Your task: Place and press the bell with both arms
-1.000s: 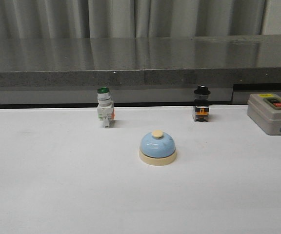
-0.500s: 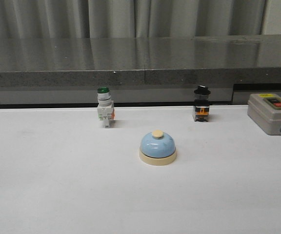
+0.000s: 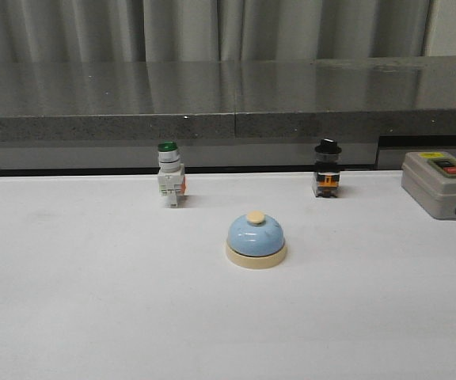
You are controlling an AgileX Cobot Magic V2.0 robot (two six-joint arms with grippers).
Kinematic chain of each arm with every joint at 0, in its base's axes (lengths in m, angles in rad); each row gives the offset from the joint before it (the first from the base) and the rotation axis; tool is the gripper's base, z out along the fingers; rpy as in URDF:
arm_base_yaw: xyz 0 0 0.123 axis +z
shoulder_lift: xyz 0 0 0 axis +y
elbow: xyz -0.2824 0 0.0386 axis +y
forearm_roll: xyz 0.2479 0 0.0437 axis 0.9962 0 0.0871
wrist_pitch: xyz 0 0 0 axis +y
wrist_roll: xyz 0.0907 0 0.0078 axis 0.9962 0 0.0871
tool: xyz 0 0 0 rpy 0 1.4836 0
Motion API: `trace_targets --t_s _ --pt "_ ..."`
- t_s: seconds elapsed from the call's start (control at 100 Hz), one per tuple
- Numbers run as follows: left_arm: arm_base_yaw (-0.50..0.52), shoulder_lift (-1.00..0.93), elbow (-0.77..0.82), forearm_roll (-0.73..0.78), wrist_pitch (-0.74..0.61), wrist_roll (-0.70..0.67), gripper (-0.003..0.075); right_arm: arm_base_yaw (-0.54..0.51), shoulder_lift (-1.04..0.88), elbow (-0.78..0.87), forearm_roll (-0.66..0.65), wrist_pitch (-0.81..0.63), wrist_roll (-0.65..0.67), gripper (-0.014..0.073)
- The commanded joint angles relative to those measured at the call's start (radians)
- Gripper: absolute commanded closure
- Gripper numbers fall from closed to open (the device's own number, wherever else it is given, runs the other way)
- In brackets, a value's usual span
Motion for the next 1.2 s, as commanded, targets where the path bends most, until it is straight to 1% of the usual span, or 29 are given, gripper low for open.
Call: trace_targets --t_s 0.0,0.15,0.24,0.35,0.5,0.64,0.82,0.96,1.19 --pt "0.002 -0.032 0.042 -0.010 -0.081 -0.007 0.0740 0.004 0.126 -0.141 0.000 0.055 -0.005 0.0653" --pt "0.002 -0.032 0.042 -0.010 -0.081 -0.007 0.0740 0.004 0.324 -0.312 0.000 0.284 -0.005 0.0653" --pt "0.002 -0.032 0.042 -0.010 -0.081 -0.007 0.0740 0.004 0.416 -0.385 0.000 0.342 -0.005 0.0653" --pt "0.002 -0.032 0.042 -0.010 -0.081 -0.007 0.0740 0.004 0.513 -0.423 0.000 0.311 -0.005 0.0653" --pt "0.002 -0.032 0.042 -0.010 -0.081 -0.007 0.0740 0.004 0.598 -0.425 0.000 0.246 -0.005 0.0653" --pt "0.002 -0.032 0.042 -0.010 -0.081 -0.007 0.0740 0.004 0.658 -0.425 0.039 0.224 -0.005 0.0653" --pt "0.002 -0.032 0.042 -0.010 -0.081 -0.007 0.0740 0.011 0.756 -0.461 0.076 0.255 -0.005 0.0653" --pt "0.002 -0.032 0.042 -0.010 -0.081 -0.007 0.0740 0.072 0.861 -0.511 0.076 0.260 -0.006 0.0653" --pt "0.002 -0.032 0.042 -0.010 -0.081 -0.007 0.0740 0.219 1.079 -0.632 0.076 0.260 -0.006 0.0653"
